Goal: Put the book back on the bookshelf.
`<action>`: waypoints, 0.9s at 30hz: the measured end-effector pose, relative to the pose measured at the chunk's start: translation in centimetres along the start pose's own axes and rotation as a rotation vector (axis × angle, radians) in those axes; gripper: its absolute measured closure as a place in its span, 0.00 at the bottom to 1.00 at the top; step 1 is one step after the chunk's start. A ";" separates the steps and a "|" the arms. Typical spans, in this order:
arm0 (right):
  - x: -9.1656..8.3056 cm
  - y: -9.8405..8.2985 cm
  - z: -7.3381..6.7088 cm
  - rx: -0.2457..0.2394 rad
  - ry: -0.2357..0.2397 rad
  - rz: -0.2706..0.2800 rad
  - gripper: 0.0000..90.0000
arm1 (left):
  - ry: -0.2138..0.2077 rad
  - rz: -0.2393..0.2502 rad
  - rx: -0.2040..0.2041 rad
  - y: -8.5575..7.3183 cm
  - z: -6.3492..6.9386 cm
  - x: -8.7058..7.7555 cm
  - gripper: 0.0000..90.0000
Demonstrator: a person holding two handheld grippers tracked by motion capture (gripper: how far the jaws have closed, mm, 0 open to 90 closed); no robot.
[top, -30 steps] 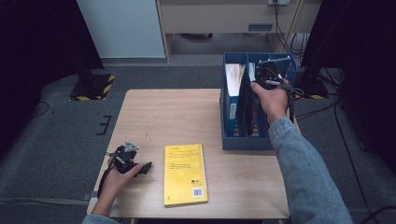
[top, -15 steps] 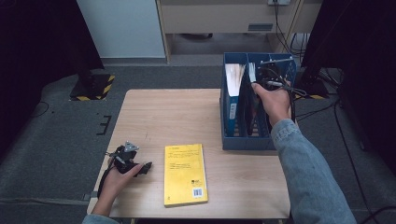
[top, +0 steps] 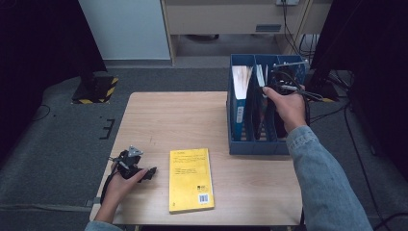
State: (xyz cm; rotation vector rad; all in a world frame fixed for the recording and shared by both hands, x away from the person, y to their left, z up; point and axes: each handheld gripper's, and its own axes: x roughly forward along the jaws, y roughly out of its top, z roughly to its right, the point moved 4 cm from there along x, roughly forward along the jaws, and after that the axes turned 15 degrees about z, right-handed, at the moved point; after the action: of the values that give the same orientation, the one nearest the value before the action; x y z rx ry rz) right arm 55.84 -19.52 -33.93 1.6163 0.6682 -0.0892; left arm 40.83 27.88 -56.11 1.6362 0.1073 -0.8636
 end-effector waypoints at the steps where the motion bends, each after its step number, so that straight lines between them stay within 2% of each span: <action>1: -0.2 0.0 0.1 -0.003 0.003 0.005 0.43 | 0.000 0.000 0.000 0.0 0.0 0.0 0.00; 7: -1.5 -0.4 0.1 -0.037 0.029 0.023 0.35 | 0.000 -0.001 0.000 0.0 0.0 0.0 0.00; 15: -3.5 -1.4 -0.8 -0.096 0.076 0.037 0.25 | -0.005 0.001 0.002 0.0 0.0 0.0 0.00; 20: -5.0 -2.5 -1.5 -0.150 0.067 0.040 0.25 | -0.009 0.019 0.006 -0.2 -0.2 0.0 0.00; 23: -5.9 -3.2 -1.8 -0.135 0.084 0.041 0.22 | -0.009 0.028 0.006 -0.2 -0.2 0.0 0.00; 27: -6.9 -3.5 -2.1 -0.146 0.109 0.052 0.21 | -0.008 0.032 0.005 -0.2 -0.3 0.0 0.00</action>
State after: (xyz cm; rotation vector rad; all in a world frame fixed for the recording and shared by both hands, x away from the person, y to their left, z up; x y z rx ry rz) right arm 47.83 -20.04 -33.66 1.5048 0.6993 0.0847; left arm 40.89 28.16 -56.29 1.6347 0.0736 -0.8469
